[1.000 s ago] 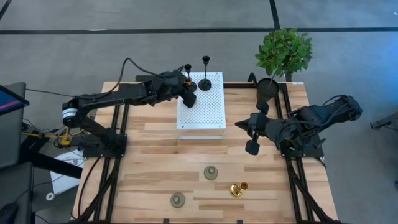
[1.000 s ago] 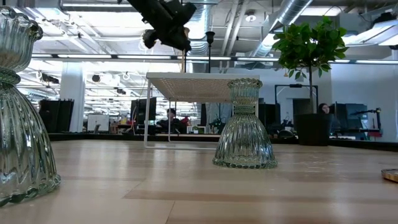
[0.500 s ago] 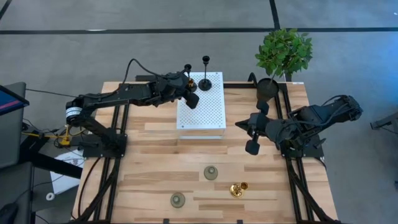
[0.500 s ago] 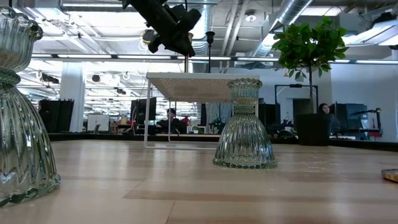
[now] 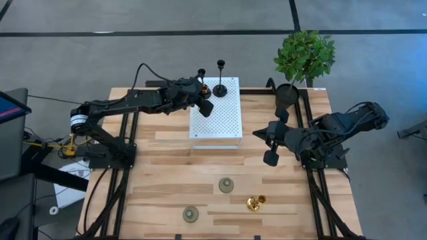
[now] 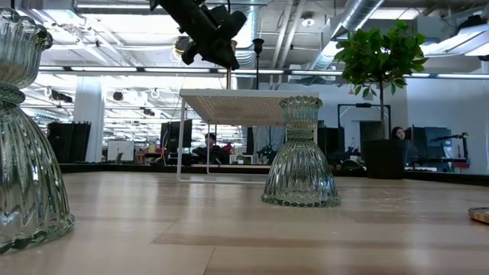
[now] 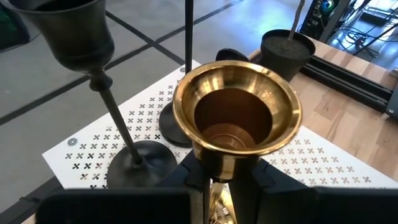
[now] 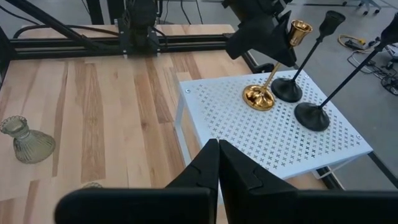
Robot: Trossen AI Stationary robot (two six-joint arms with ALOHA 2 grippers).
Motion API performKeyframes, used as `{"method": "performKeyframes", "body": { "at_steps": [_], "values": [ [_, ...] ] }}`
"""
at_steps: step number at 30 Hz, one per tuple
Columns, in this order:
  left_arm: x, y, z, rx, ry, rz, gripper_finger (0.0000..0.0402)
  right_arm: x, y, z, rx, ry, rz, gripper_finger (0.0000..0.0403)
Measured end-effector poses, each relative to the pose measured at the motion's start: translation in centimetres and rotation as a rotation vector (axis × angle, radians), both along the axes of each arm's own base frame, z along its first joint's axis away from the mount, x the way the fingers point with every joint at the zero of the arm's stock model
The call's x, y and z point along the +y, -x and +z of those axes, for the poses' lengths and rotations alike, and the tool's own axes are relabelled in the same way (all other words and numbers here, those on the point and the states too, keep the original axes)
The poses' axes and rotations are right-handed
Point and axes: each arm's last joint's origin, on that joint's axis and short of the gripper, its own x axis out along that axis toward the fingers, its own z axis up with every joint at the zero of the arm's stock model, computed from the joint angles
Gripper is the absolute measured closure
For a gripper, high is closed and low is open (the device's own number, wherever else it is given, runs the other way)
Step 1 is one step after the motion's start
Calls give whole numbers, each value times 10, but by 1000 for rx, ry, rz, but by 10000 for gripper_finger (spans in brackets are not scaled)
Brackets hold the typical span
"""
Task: Pick & Place candle stick holders
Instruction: Put the top gold candle holder on the shelf, then put the gold candle holder aligned with the other gold candle holder on the shelf
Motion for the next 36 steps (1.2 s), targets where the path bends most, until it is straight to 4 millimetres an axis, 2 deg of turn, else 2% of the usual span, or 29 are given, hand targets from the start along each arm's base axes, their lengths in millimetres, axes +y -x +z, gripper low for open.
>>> {"method": "performKeyframes", "body": {
  "at_steps": [13,19,28,36],
  "values": [
    [0,1,-1,13,4,0,360,0,0,0,0,0,0,403],
    [0,-1,-7,50,18,-7,334,0,0,0,0,0,0,403],
    [0,0,-4,50,-22,-22,300,0,0,0,0,0,0,403],
    [-1,0,-5,63,-5,-55,242,0,0,0,0,-1,0,403]
  ]
}}
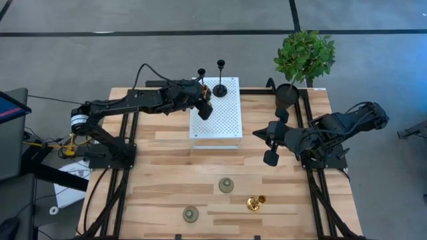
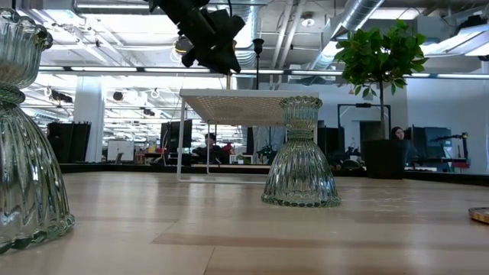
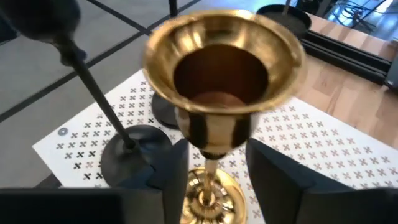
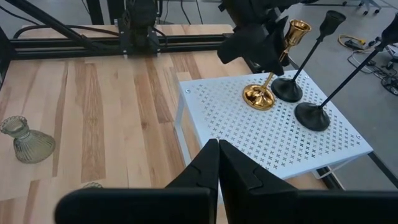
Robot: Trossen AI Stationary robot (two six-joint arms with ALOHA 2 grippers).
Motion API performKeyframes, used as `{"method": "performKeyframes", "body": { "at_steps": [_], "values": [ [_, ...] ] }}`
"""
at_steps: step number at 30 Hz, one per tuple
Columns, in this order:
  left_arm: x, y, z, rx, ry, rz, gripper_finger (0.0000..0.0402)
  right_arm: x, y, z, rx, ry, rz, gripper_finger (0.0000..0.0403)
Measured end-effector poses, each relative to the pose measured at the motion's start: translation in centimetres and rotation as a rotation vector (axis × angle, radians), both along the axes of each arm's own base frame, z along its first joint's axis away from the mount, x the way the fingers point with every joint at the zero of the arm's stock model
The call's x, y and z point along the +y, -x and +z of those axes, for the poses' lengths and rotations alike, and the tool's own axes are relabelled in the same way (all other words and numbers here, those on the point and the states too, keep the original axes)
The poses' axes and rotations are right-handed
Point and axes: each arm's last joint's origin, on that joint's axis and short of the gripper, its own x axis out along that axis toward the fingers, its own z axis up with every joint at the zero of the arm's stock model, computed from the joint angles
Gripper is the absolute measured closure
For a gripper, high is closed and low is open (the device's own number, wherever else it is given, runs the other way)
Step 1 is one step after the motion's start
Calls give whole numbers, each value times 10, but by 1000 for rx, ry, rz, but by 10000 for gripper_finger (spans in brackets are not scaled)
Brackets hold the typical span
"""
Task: Pick & Place candle stick holders
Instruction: Put the gold candle holder aligned with the other gold candle holder on the shelf
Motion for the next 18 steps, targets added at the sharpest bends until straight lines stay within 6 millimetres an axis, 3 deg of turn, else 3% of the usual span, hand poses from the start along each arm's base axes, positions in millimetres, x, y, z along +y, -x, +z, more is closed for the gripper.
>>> {"method": "performKeyframes", "body": {
  "at_steps": [8,18],
  "values": [
    [-10,10,6,5,28,-73,200,0,0,0,0,0,0,403],
    [-32,59,33,-20,25,-110,210,0,0,0,3,1,0,403]
  ]
}}
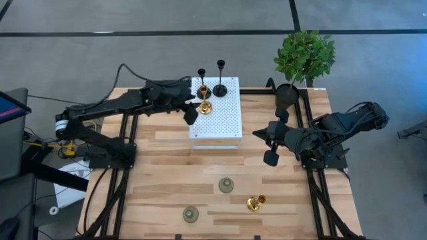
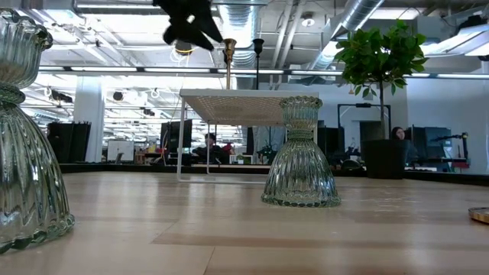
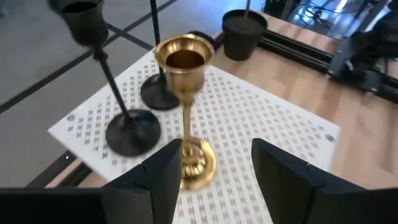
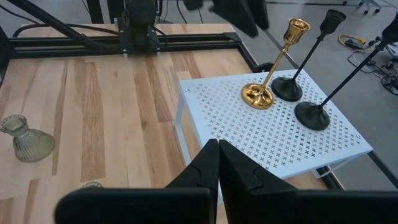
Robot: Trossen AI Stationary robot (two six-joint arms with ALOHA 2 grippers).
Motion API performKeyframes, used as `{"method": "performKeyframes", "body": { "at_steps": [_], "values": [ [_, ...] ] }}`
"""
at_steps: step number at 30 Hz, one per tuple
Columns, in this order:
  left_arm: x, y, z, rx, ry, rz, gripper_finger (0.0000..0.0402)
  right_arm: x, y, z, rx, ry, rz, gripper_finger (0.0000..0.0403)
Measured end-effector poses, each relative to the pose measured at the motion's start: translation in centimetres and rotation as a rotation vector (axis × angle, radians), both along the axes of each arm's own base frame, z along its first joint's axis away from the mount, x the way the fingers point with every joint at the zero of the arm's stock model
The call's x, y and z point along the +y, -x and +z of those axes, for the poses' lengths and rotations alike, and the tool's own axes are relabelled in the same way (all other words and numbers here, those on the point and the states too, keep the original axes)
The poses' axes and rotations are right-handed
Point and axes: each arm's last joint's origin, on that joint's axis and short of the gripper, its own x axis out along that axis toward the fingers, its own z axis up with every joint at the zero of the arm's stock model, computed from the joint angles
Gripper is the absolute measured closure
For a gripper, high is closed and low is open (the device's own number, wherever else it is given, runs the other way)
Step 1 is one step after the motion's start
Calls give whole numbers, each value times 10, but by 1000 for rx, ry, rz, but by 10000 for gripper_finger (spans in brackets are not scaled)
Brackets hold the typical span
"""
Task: Pick & Place candle stick holders
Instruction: Put the gold candle holder aligned with the other gold candle holder on the shelf
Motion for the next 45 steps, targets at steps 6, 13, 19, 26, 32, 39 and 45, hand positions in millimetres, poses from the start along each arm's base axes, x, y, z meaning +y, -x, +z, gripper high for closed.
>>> {"method": "performKeyframes", "body": {
  "at_steps": [6,13,19,26,32,39,45],
  "values": [
    [-23,28,8,-29,82,-123,221,1,2,-2,16,-40,-2,403],
    [-53,39,-4,-44,186,-332,267,8,13,-10,91,-102,-18,403],
    [-73,35,-18,5,185,-423,340,20,35,-21,202,-201,-65,403],
    [-86,29,-19,-23,44,-423,396,42,69,-28,265,-361,-134,403],
    [-92,27,-13,-91,-3,-456,396,68,79,-27,256,-539,-75,403],
    [-93,27,-12,-104,-6,-463,396,106,60,-56,422,-547,-99,403],
    [-93,27,-11,-103,-26,-471,396,139,56,-90,558,-487,-180,403]
  ]
}}
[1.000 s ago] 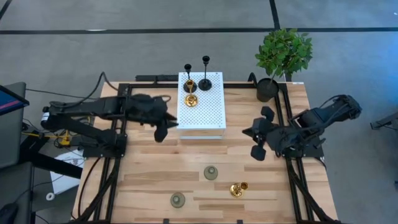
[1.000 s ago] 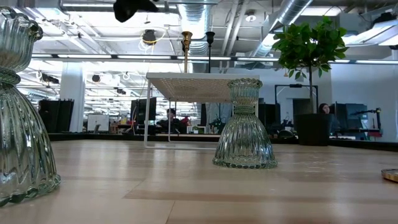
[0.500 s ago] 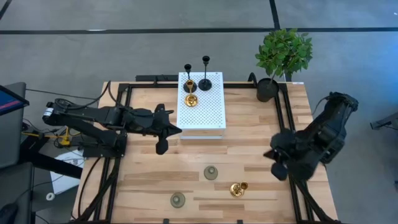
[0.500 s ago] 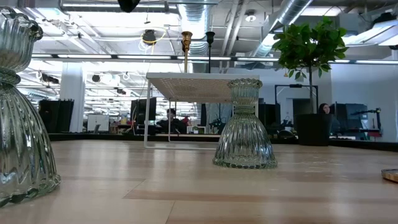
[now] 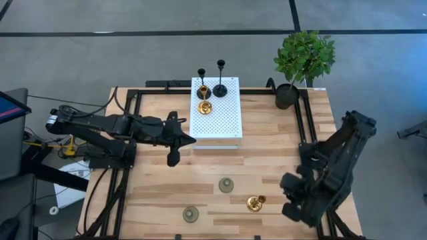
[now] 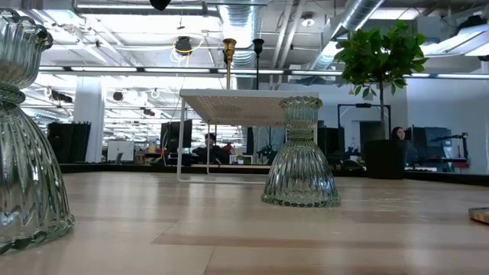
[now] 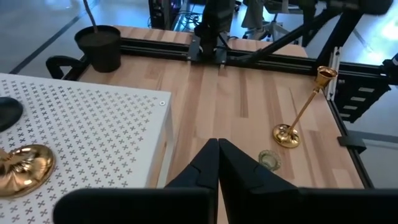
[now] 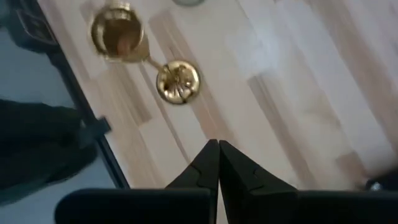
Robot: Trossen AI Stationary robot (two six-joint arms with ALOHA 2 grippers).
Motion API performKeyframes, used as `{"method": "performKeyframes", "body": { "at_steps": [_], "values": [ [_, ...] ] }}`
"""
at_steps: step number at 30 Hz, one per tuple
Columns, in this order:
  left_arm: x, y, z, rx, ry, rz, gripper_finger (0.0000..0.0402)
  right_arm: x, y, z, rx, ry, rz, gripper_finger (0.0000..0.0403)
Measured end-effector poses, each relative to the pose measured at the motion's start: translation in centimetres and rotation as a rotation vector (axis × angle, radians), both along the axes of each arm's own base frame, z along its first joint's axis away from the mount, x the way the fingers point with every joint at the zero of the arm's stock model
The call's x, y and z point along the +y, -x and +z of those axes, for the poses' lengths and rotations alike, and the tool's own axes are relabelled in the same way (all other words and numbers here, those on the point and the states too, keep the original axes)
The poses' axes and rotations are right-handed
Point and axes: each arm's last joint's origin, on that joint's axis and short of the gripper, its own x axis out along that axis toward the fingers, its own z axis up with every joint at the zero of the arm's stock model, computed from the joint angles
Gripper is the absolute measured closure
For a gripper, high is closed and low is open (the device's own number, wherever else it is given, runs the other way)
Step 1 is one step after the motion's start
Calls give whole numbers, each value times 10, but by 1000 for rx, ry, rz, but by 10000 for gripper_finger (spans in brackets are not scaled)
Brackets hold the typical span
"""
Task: Pick & Place candle stick holders
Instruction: Put the gold candle holder aligned with the other gold candle holder on the shelf
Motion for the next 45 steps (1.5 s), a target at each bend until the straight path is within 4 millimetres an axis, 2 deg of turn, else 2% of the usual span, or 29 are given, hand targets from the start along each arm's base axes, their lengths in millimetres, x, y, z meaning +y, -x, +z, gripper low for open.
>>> {"method": "performKeyframes", "body": {
  "at_steps": [4,8,12,14,16,18,21,27,31,37,45],
  "values": [
    [0,0,0,-4,-2,-1,396,23,2,-16,6,-4,-10,403],
    [0,0,1,-7,-1,-4,397,44,-5,-28,-110,-37,-36,403],
    [0,0,1,-7,3,-14,395,55,-15,-39,-170,-47,-60,403],
    [-1,0,1,-6,8,-31,396,59,-17,-52,-196,-69,-111,403],
    [-1,0,1,-6,9,-37,397,59,-13,-68,-185,-62,-151,403],
    [-1,0,1,-6,9,-38,397,61,-5,-72,-196,-99,-171,403],
    [-1,0,1,-6,9,-37,395,61,13,-86,-191,-46,-180,403],
    [-1,0,2,-13,17,-36,397,65,30,-86,-246,-40,-153,403],
    [-1,0,2,-13,16,-32,396,68,30,-87,-251,-28,-104,403],
    [-1,-1,2,-21,22,-31,396,71,27,-86,-246,15,62,403],
    [-1,-1,3,-28,23,-31,397,67,17,-86,-237,44,94,402]
  ]
}}
